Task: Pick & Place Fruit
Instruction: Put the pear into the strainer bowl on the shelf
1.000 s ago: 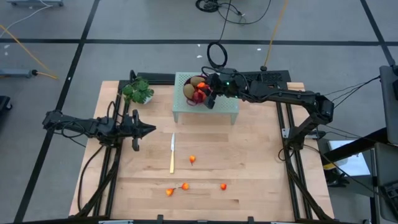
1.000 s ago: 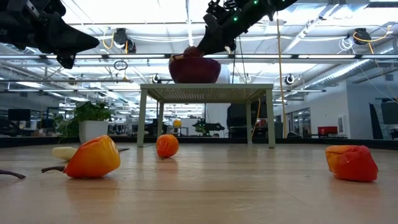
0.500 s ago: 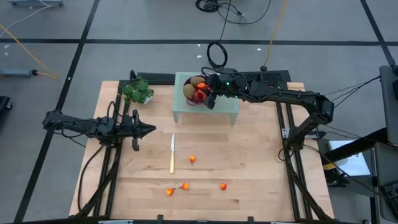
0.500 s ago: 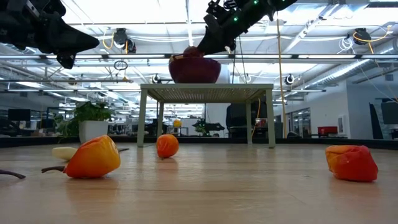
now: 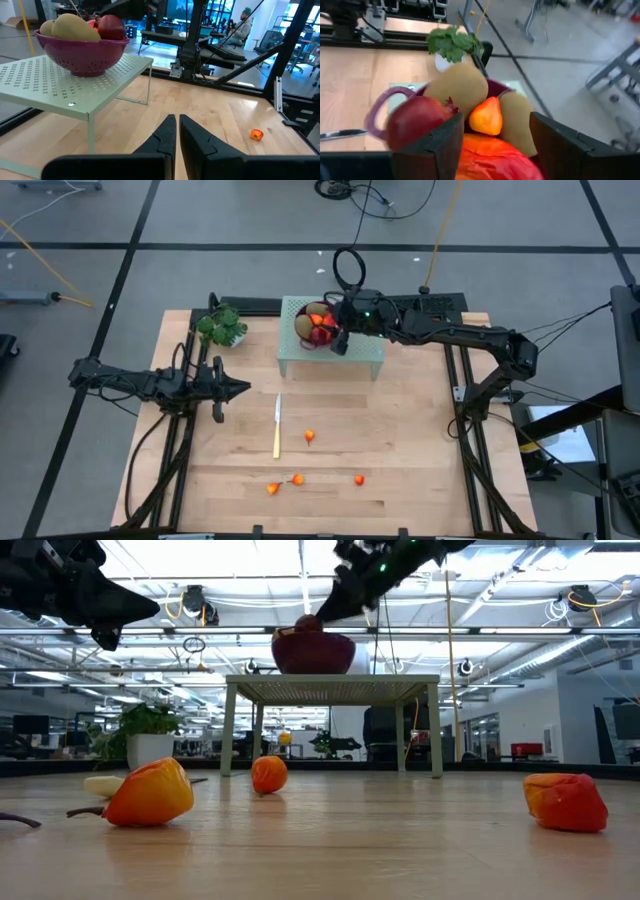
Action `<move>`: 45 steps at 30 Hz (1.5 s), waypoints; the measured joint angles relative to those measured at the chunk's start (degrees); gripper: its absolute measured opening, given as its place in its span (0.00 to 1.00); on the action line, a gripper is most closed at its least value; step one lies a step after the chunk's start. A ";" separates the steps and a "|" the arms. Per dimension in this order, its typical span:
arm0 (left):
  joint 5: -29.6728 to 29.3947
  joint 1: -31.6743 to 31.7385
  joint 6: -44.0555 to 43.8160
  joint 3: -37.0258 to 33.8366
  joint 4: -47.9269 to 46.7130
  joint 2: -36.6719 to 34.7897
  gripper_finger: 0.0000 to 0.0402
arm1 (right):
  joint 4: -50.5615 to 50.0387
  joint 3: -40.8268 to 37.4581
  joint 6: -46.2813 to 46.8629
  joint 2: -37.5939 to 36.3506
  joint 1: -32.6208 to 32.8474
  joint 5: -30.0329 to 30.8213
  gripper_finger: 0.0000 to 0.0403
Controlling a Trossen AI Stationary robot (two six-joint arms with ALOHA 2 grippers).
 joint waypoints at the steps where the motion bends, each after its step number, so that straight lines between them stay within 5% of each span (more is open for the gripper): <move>1: 0.00 0.00 -0.01 0.00 0.00 0.00 0.05 | -0.02 -0.02 -0.97 -0.89 0.43 -0.01 0.55; 21: 1.04 -0.02 4.27 0.00 0.06 -0.02 0.05 | -12.18 0.06 3.39 -9.53 19.70 -0.06 0.01; 45: 2.21 -0.05 3.45 0.00 1.20 -0.02 0.05 | -17.47 -3.56 16.67 -14.43 32.44 -0.05 0.00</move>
